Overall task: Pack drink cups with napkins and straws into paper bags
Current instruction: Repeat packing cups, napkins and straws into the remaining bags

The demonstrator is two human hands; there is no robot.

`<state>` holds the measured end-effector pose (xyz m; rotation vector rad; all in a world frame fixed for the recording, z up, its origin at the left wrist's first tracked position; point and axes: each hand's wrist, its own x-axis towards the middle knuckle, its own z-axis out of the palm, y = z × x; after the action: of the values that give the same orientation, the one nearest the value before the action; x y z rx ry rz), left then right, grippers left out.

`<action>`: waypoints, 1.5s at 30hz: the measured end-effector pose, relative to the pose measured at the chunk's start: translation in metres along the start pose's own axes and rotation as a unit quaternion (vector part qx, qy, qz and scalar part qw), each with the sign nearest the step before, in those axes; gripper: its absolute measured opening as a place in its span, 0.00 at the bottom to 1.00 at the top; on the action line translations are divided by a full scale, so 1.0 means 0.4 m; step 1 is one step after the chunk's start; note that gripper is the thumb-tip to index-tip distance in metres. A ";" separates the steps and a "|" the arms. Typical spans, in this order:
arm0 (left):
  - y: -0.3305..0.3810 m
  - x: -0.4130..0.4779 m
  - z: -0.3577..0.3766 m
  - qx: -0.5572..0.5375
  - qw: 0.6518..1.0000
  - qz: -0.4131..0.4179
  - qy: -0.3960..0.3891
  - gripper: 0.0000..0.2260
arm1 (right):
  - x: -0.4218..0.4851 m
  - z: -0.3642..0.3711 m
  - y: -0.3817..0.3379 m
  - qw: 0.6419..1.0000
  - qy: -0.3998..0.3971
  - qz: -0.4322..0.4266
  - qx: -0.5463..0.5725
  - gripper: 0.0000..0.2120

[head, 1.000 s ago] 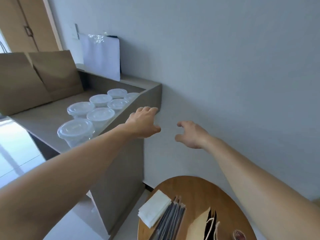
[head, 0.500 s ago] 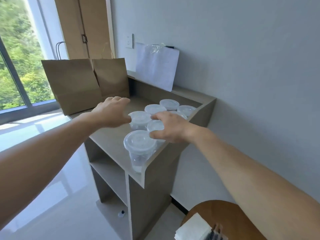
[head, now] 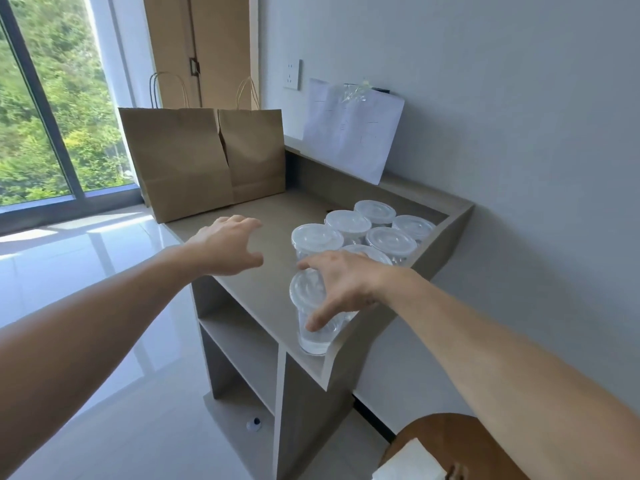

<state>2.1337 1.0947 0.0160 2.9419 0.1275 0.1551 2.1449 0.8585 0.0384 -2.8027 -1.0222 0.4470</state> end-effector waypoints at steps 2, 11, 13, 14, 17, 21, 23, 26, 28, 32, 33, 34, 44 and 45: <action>0.012 0.015 -0.016 -0.008 1.000 0.010 0.020 0.33 | -0.004 -0.006 0.002 1.000 0.018 -0.003 0.018 0.49; 0.150 0.091 -0.117 -0.025 0.992 0.082 0.088 0.31 | -0.164 -0.179 0.066 0.976 0.171 -0.010 0.131 0.46; 0.214 0.109 -0.124 -0.026 0.989 0.115 0.092 0.31 | -0.221 -0.204 0.100 0.970 0.199 0.003 0.139 0.44; 0.252 0.118 -0.124 -0.028 0.986 0.134 0.092 0.31 | -0.252 -0.214 0.120 0.966 0.215 0.015 0.144 0.44; 0.379 0.136 -0.113 -0.033 0.976 0.201 0.083 0.30 | -0.356 -0.229 0.193 0.951 0.258 0.061 0.158 0.45; 0.567 0.136 -0.061 -0.031 0.963 0.263 0.058 0.30 | -0.503 -0.203 0.293 0.937 0.276 0.136 0.163 0.45; 0.666 0.119 -0.021 -0.032 0.957 0.286 0.039 0.30 | -0.571 -0.165 0.349 0.932 0.276 0.177 0.153 0.44; 0.806 0.070 0.068 -0.029 0.948 0.316 0.002 0.32 | -0.668 -0.085 0.432 0.926 0.264 0.242 0.122 0.46; 0.884 0.026 0.151 -0.029 0.941 0.334 -0.042 0.33 | -0.728 -0.019 0.483 0.921 0.247 0.275 0.121 0.47; 1.005 -0.090 0.351 -0.019 0.926 0.350 -0.143 0.33 | -0.840 0.123 0.581 0.911 0.212 0.322 0.144 0.49; 1.028 -0.122 0.401 -0.013 0.923 0.347 -0.169 0.33 | -0.861 0.159 0.601 0.910 0.202 0.330 0.149 0.49; 1.050 -0.154 0.450 -0.006 0.919 0.343 -0.195 0.32 | -0.880 0.194 0.620 0.909 0.192 0.336 0.152 0.49; 1.082 -0.442 0.824 0.050 0.829 0.281 -0.481 0.46 | -0.958 0.474 0.727 0.903 0.159 0.356 0.180 0.49; 1.076 -0.462 0.846 0.044 0.813 0.265 -0.517 0.49 | -0.959 0.492 0.730 0.902 0.160 0.357 0.184 0.49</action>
<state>2.0210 0.5931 -0.2476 2.5997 -0.8426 -1.3685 1.9813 0.3912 -0.1222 -2.6686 0.1752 0.1911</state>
